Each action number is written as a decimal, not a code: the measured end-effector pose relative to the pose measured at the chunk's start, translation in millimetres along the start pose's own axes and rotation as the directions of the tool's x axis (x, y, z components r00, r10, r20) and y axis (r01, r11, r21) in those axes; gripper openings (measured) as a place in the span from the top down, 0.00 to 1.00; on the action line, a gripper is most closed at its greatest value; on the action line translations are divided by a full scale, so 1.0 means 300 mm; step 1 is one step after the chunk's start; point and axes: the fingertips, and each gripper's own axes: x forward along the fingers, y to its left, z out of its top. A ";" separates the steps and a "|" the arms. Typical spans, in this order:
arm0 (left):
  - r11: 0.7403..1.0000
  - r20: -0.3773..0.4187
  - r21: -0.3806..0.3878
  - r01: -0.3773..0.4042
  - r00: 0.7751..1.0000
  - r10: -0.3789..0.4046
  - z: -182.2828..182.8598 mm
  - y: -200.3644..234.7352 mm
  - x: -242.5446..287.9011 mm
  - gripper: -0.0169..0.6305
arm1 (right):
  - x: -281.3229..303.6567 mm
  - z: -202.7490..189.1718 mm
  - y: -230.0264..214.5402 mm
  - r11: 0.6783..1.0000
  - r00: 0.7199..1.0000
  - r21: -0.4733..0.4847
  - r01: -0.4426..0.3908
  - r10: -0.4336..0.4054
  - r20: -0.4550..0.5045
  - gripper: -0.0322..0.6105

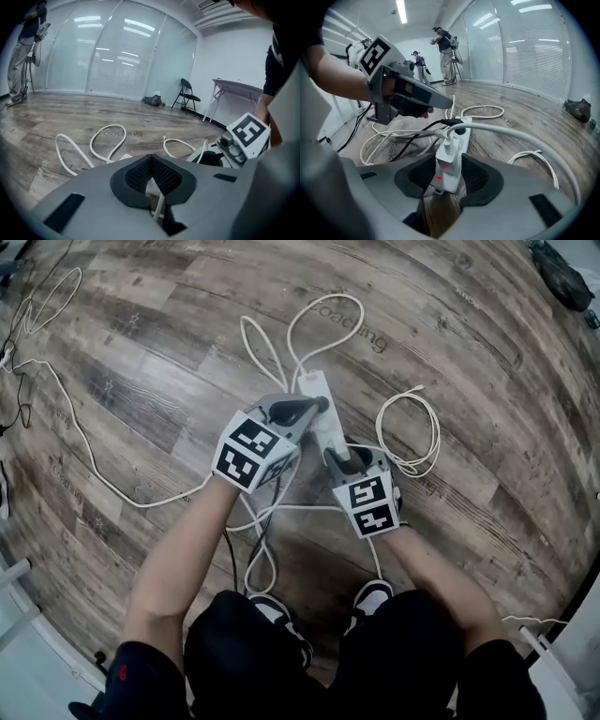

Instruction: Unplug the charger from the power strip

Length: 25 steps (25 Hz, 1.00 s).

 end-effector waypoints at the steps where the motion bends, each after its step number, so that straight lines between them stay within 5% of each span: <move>1: 1.000 -0.015 -0.004 0.003 1.000 -0.003 -0.015 0.000 0.022 0.94 | 0.004 0.000 -0.001 1.000 1.000 -0.007 0.006 -0.006 -0.006 0.68; 18: 0.997 -0.046 -0.079 0.009 0.999 -0.013 -0.057 0.021 0.115 0.94 | 0.012 0.026 -0.070 0.994 0.993 0.006 0.111 -0.111 -0.040 0.78; 25: 0.998 -0.050 -0.057 -0.007 0.999 0.005 -0.063 0.017 0.120 0.94 | -0.046 0.167 -0.098 0.991 0.989 0.013 0.137 -0.137 0.059 0.78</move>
